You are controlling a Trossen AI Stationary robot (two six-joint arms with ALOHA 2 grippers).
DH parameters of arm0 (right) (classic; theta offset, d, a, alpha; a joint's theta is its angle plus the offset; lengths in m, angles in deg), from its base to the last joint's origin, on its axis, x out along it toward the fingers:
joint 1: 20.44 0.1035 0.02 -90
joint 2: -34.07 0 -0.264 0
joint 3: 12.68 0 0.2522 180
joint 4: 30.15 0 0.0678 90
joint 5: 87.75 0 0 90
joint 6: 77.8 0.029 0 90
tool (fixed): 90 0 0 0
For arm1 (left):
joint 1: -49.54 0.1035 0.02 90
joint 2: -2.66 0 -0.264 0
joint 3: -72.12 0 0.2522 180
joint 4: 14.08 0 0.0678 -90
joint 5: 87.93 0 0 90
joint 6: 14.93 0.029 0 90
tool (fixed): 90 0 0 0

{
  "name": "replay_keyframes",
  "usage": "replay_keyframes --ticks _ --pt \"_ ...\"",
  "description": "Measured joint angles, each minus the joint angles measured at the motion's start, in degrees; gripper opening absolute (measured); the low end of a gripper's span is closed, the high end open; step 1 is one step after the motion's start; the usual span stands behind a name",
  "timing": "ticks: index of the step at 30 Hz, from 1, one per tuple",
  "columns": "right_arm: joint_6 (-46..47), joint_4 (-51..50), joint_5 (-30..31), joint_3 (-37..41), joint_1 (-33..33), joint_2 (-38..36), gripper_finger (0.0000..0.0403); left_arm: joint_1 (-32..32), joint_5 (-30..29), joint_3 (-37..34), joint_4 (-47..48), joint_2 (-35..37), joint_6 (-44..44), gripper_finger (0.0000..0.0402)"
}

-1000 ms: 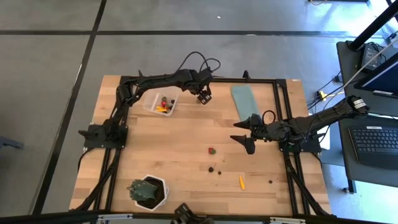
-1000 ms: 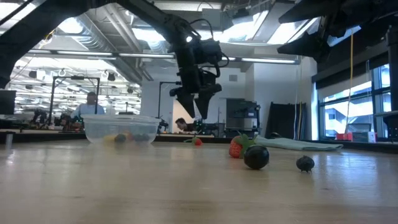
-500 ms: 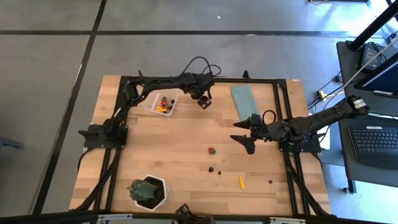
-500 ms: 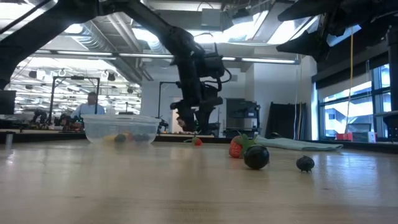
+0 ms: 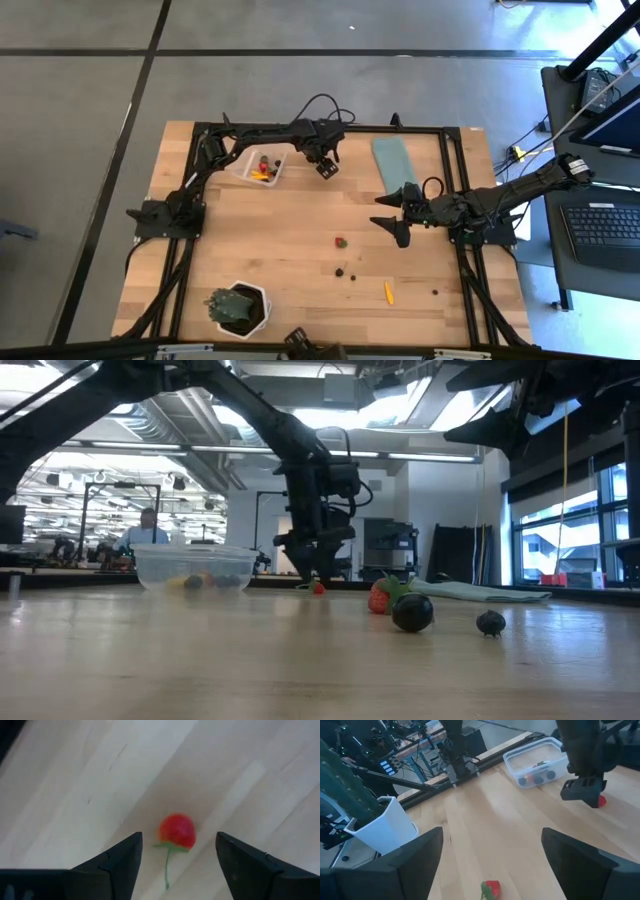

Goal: Pick and placing Produce into tupperware
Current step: Put the red strawberry into the transparent bin

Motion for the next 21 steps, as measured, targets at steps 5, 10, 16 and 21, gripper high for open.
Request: replay_keyframes --ticks 5,10,16,21 --pt "0.0 0.1 0.0 0.0 0.0 0.0 0.0339 0.2 2.4 0.2 0.2 -1.8 0.1 0.0243" --pt "0.0 0.3 0.0 0.0 0.0 0.1 0.0339 -0.4 1.0 0.2 0.0 -1.8 0.7 0.0243" --pt "-0.1 0.3 0.0 0.0 0.0 0.1 0.0339 -0.3 1.0 0.1 -0.1 -1.8 0.7 0.0243" --pt "-0.2 0.2 0.0 0.0 0.0 0.1 0.0339 -0.3 0.9 0.1 0.2 -1.8 0.0 0.0243"
